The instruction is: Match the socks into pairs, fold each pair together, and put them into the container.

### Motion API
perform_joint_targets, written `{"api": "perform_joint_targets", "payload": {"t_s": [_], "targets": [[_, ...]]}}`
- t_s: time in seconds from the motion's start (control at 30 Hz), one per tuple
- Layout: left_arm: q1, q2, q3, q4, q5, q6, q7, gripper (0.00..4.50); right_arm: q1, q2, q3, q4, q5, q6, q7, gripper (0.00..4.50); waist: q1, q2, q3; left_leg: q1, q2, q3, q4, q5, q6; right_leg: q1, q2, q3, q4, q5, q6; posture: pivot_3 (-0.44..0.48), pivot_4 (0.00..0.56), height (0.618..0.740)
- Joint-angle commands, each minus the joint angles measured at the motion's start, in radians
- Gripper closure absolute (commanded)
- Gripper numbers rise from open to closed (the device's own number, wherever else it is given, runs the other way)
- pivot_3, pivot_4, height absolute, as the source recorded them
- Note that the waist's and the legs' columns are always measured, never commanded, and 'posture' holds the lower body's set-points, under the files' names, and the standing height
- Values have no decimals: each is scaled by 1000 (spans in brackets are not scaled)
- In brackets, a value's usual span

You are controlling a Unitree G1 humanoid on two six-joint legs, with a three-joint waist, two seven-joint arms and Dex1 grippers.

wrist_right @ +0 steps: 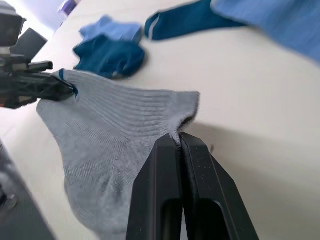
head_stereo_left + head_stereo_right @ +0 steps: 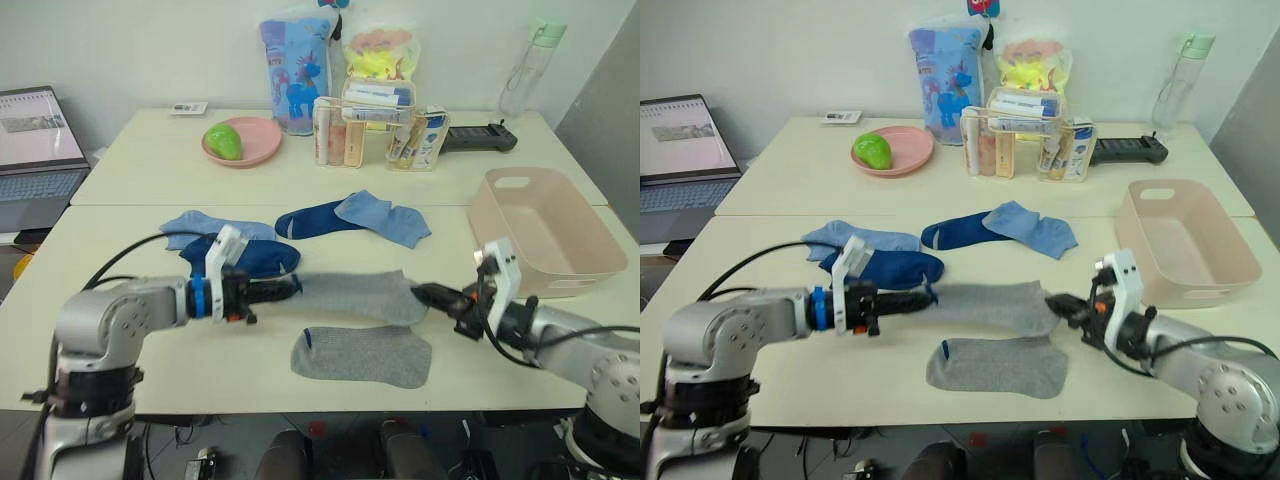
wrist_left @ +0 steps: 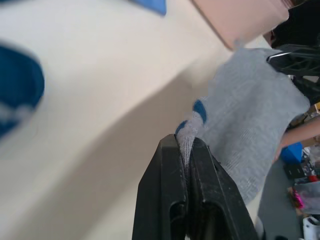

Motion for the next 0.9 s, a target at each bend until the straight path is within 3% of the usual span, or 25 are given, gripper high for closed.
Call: {"api": "perform_joint_targets", "payload": {"t_s": [0.03, 0.1, 0.33, 0.5, 0.9], "targets": [[91, -11, 41, -124, -68, -11, 29, 4454, 68, -23, -2, -96, 72, 15, 5, 4500, 3, 0, 0, 0, 0, 0, 0, 0, 0, 0, 0, 0, 0, 0, 0, 0, 150, 703], [157, -63, 58, -158, -87, -26, 75, 4454, 116, -40, 39, -118, 52, -13, -11, 4500, 8, 0, 0, 0, 0, 0, 0, 0, 0, 1, 0, 0, -1, 0, 0, 0, 150, 703], [324, -60, -106, -181, 57, -266, 118, 4454, 196, -117, 181, -98, -63, -162, -35, 4500, 13, 0, -1, 1, 0, 1, 0, 0, 0, 1, 0, 1, -1, 0, 0, 0, 150, 703], [333, -70, -171, -151, 97, -343, 144, 4454, 209, -138, 231, -64, -106, -230, -30, 4500, 14, 0, -1, 1, 0, 1, 0, 0, 0, 2, 0, 1, -2, 0, 0, 0, 150, 703], [338, -68, -187, -149, 90, -384, 170, 4454, 217, -160, 283, -20, -138, -306, -33, 4500, 14, 0, -1, 1, 0, 1, 0, 0, 1, 2, 0, 0, -2, 0, 0, 0, 150, 703]]}}
